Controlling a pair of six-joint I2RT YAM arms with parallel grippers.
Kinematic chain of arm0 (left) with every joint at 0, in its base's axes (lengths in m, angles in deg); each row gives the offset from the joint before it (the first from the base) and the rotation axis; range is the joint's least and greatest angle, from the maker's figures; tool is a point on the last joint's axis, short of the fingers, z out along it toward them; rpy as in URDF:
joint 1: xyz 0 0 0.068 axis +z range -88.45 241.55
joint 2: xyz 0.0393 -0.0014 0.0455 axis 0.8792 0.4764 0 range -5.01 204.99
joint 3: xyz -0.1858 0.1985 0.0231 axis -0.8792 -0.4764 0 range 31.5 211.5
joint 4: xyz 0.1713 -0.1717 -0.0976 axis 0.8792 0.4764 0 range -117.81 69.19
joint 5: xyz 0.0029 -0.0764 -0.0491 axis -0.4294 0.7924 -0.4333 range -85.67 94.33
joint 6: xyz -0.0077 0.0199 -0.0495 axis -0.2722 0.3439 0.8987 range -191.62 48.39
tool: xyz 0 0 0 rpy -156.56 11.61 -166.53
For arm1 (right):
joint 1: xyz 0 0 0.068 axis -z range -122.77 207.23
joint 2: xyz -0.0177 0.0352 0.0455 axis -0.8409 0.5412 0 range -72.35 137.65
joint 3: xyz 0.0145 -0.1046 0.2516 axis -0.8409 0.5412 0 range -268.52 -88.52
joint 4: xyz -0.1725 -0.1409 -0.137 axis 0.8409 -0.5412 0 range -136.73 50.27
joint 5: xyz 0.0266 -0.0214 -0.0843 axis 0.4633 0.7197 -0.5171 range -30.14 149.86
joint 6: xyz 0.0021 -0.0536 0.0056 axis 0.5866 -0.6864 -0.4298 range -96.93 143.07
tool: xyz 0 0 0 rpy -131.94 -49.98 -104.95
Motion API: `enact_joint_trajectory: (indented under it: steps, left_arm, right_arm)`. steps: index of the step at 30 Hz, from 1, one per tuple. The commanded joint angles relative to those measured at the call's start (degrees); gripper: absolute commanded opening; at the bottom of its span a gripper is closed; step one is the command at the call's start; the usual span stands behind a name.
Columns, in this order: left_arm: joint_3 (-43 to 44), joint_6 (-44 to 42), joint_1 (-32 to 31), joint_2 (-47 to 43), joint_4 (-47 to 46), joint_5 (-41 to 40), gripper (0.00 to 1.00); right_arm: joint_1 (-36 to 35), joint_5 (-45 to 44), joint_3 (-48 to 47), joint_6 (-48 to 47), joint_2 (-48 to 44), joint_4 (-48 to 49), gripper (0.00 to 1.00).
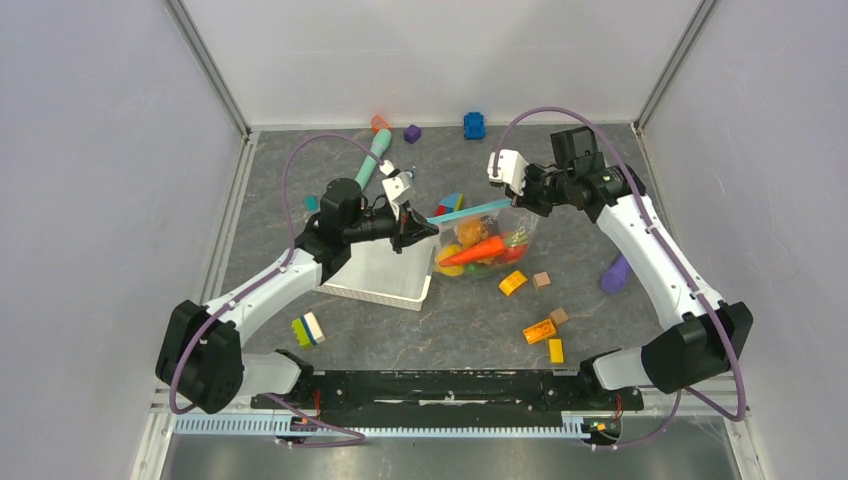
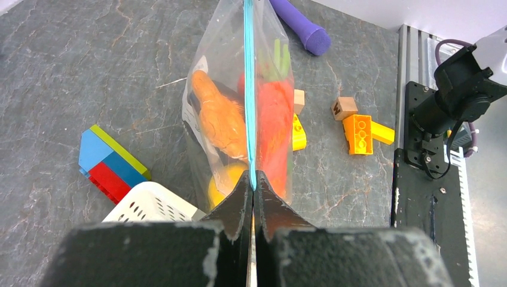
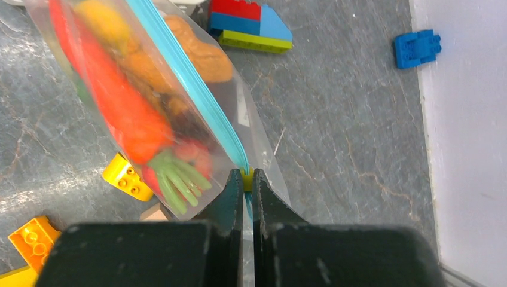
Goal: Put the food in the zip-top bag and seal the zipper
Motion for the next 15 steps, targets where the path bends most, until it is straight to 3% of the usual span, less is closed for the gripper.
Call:
enact_joint_trajectory:
  steps: [1, 15]
  left_arm:
    - [-0.2, -2.6, 0.6, -2.6, 0.6, -1.2, 0.02]
    - [0.3, -2.8, 0.6, -2.2, 1.4, -3.5, 0.02]
  right_arm:
    - [4.4, -10.8, 0.9, -1.9, -1.8, -0.3, 0.0]
    - [11.3, -12.1, 0.9, -3.5, -1.3, -1.6, 0.0]
